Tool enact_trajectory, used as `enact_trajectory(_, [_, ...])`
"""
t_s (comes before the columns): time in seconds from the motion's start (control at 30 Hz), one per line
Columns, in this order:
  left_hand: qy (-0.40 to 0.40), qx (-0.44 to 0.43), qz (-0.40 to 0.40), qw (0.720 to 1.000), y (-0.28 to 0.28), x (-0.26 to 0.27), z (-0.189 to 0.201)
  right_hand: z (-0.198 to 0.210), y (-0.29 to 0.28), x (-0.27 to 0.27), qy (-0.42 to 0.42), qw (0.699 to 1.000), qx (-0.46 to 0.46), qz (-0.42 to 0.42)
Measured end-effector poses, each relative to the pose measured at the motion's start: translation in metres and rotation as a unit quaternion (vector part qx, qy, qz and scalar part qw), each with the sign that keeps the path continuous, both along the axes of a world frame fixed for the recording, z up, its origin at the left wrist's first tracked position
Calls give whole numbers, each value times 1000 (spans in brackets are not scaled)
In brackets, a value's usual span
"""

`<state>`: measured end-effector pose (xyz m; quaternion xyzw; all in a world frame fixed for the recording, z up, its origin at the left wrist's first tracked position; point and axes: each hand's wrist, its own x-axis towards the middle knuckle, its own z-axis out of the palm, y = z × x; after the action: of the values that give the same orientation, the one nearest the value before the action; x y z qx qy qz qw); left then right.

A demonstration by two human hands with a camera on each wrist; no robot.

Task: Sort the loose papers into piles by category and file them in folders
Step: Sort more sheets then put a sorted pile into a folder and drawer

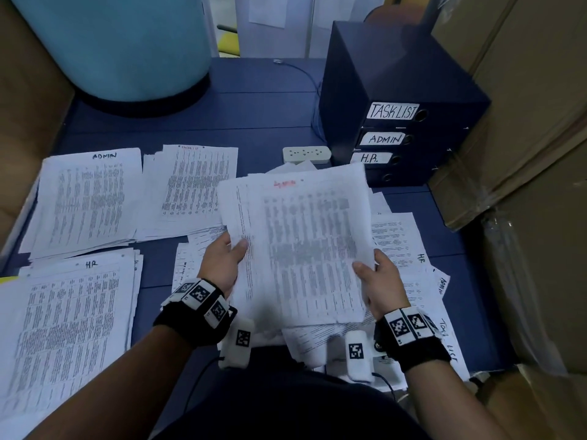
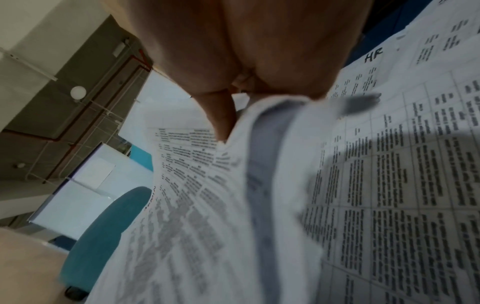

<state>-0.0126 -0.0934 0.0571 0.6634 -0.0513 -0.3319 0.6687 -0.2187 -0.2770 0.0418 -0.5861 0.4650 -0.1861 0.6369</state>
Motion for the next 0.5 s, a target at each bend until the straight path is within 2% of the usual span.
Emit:
enact_trajectory(0.17, [-12, 13, 7, 1000, 2, 4, 0, 13, -22, -13, -83, 979, 45, -182])
enact_trajectory(0.27, [-14, 25, 9, 1000, 4, 8, -2, 20, -36, -30, -138, 958, 69, -242])
enact_trajectory(0.37, [-13, 28, 12, 999, 5, 8, -2, 20, -44, -40, -133, 961, 85, -229])
enact_trajectory(0.5, [-12, 23, -3, 1000, 2, 4, 2, 16, -36, -29, -125, 973, 116, -153])
